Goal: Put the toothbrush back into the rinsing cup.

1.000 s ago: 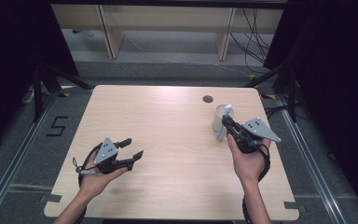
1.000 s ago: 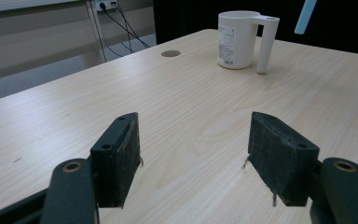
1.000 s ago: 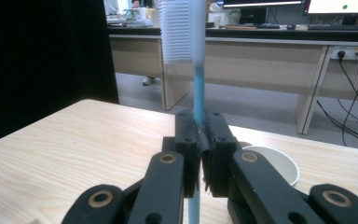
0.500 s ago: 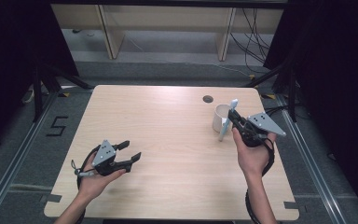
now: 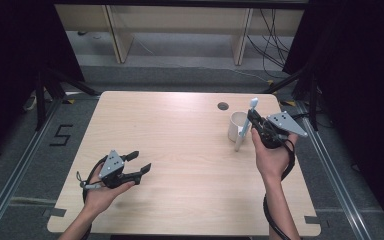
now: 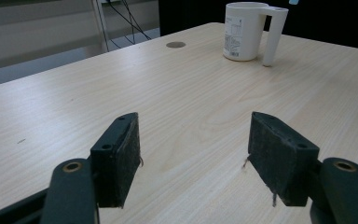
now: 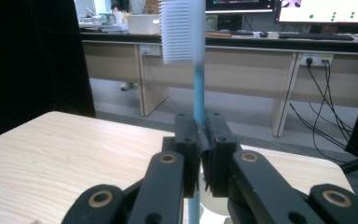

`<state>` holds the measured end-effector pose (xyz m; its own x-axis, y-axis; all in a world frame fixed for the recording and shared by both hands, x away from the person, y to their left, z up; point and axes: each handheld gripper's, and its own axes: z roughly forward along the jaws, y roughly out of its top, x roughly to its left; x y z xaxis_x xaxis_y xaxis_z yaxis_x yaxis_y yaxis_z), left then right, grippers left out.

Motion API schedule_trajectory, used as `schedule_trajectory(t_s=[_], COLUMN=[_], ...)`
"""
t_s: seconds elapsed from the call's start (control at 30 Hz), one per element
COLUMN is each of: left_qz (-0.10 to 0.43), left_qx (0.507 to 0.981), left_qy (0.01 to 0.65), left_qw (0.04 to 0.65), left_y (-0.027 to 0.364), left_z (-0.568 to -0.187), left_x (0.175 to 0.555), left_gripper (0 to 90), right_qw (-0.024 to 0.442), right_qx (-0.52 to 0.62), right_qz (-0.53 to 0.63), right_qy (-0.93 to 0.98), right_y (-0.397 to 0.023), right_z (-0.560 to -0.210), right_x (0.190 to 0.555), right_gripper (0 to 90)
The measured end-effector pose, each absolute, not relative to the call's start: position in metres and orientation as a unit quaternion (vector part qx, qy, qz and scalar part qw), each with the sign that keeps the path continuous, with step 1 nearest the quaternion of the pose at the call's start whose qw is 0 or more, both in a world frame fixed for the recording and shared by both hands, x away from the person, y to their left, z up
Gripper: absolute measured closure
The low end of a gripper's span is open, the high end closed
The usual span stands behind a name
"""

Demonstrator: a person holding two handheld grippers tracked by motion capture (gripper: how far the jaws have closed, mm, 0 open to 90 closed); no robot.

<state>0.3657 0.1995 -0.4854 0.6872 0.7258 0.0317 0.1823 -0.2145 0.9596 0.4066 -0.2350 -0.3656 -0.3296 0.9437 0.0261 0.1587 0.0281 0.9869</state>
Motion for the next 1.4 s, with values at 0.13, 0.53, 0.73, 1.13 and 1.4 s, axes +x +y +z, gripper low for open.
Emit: schedule_trajectory(t_s=[0.13, 0.53, 0.73, 1.13, 1.4], left_qz=[0.248, 0.246, 0.247, 0.245, 0.243], left_qx=[0.739, 0.736, 0.739, 0.739, 0.741], left_qy=[0.308, 0.306, 0.309, 0.310, 0.310], left_qw=[0.546, 0.551, 0.546, 0.546, 0.543], left_y=[0.200, 0.199, 0.199, 0.199, 0.198], left_z=[-0.486, -0.487, -0.487, -0.488, -0.489], left_x=[0.366, 0.366, 0.365, 0.366, 0.366], left_gripper=[33.9, 33.9, 33.9, 33.8, 33.8], right_qw=[0.367, 0.367, 0.375, 0.366, 0.360], right_qx=[0.453, 0.458, 0.461, 0.470, 0.476], right_qz=[0.529, 0.527, 0.520, 0.513, 0.503], right_qy=[0.616, 0.615, 0.613, 0.618, 0.625], right_y=[-0.235, -0.235, -0.237, -0.237, -0.236], right_z=[-0.365, -0.371, -0.374, -0.387, -0.399], right_x=[0.410, 0.422, 0.425, 0.431, 0.435], right_gripper=[86.2, 86.2, 86.1, 86.1, 86.1])
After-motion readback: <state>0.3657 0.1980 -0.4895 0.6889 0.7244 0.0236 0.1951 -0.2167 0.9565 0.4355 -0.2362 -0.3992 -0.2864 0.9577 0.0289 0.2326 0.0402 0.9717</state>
